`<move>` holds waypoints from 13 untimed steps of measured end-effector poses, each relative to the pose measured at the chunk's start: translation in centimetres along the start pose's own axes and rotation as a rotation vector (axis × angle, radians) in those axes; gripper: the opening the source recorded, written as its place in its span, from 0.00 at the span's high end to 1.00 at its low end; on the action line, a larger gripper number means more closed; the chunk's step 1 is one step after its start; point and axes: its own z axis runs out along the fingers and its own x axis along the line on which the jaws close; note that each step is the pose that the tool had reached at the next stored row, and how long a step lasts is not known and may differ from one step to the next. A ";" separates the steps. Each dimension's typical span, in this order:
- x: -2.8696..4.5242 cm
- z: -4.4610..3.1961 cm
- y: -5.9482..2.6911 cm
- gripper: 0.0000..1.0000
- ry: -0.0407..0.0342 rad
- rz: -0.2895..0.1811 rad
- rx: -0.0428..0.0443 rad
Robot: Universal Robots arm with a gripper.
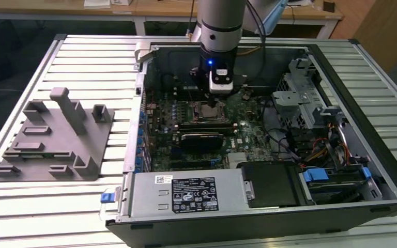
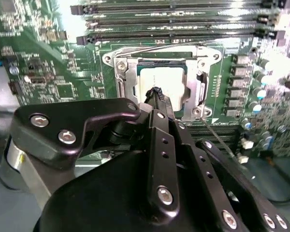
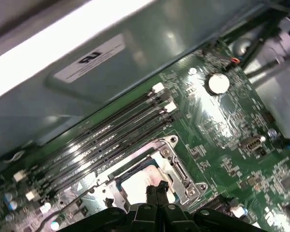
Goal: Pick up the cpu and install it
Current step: 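Close the cpu cover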
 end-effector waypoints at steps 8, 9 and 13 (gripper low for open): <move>0.00 0.10 0.00 0.89 0.0010 -0.146 -0.0021; 0.00 0.11 0.00 0.89 0.0012 -0.164 -0.0024; 0.00 0.16 0.00 0.89 0.0016 -0.238 -0.0036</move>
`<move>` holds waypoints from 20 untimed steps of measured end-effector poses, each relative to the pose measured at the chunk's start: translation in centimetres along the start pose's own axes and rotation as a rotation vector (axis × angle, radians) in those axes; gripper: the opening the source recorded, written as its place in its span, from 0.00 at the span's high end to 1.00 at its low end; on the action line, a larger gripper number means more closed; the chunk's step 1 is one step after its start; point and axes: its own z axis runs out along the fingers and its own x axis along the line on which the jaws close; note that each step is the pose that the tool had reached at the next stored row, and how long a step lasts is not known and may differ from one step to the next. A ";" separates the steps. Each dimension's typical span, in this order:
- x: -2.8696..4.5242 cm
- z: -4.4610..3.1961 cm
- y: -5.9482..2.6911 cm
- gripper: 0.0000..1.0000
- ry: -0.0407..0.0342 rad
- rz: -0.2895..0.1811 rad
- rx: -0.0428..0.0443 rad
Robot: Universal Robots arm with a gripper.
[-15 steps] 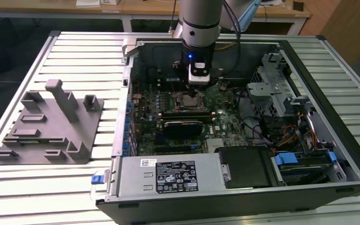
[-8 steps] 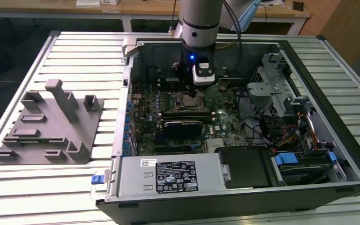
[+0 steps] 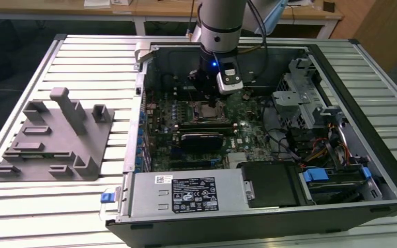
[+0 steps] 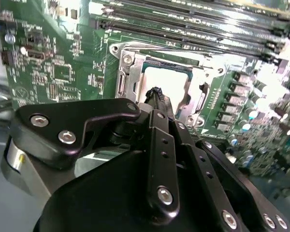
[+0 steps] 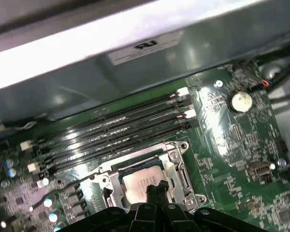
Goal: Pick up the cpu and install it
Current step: 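Close the cpu cover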
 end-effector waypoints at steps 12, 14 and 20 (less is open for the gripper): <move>0.00 0.17 -0.02 0.89 0.0013 -0.189 -0.0029; 0.00 0.21 -0.03 0.89 0.0014 -0.214 -0.0032; -0.04 0.35 -0.19 0.89 0.0017 -0.265 -0.0040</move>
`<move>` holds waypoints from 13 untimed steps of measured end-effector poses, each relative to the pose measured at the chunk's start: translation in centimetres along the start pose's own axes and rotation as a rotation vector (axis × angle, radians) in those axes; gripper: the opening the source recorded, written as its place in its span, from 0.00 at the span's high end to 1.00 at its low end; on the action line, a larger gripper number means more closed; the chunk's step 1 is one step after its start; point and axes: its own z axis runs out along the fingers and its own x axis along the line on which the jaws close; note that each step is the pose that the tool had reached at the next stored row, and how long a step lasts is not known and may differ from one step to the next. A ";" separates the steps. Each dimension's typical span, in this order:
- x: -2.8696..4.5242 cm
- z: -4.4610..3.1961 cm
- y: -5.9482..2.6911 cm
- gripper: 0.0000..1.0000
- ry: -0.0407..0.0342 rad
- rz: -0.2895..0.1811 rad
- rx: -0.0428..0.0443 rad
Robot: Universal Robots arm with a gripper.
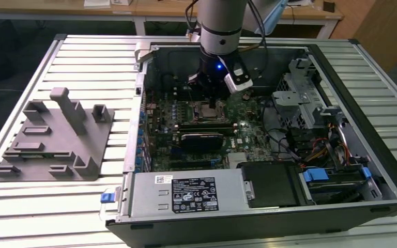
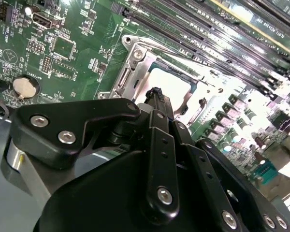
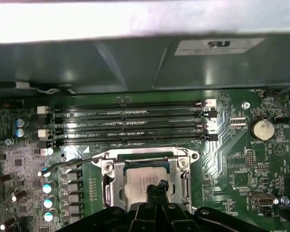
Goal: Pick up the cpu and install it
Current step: 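Close the cpu cover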
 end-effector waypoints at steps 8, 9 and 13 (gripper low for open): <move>0.41 0.15 -0.30 0.89 0.0000 -0.001 0.0000; 0.55 0.15 -0.31 0.89 0.0000 -0.001 0.0000; 0.88 0.15 -0.32 0.89 0.0001 -0.001 -0.0004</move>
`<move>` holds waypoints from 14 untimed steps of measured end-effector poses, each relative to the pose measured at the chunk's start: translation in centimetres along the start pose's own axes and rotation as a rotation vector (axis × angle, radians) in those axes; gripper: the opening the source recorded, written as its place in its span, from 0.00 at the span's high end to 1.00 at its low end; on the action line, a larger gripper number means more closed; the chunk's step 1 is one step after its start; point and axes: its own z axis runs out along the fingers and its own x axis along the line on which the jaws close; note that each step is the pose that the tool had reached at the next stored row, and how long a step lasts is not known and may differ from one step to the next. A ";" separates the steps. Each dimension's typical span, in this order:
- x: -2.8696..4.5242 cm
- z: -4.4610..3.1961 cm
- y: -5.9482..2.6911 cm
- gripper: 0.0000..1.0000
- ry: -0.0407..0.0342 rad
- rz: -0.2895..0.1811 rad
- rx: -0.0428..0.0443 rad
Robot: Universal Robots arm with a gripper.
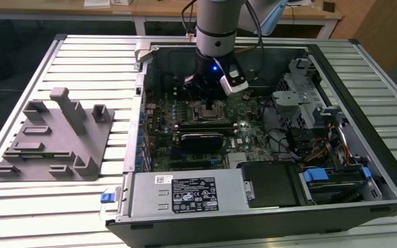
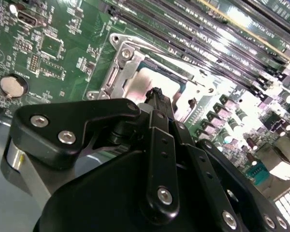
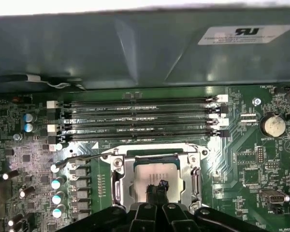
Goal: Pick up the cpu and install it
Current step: 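Close the cpu cover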
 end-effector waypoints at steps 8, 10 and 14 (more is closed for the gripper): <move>0.30 0.24 -0.02 0.89 0.0000 0.000 -0.0009; 0.44 0.39 -0.03 0.89 0.0001 0.000 -0.0015; 1.39 0.49 -0.08 0.89 -0.0003 -0.001 -0.0023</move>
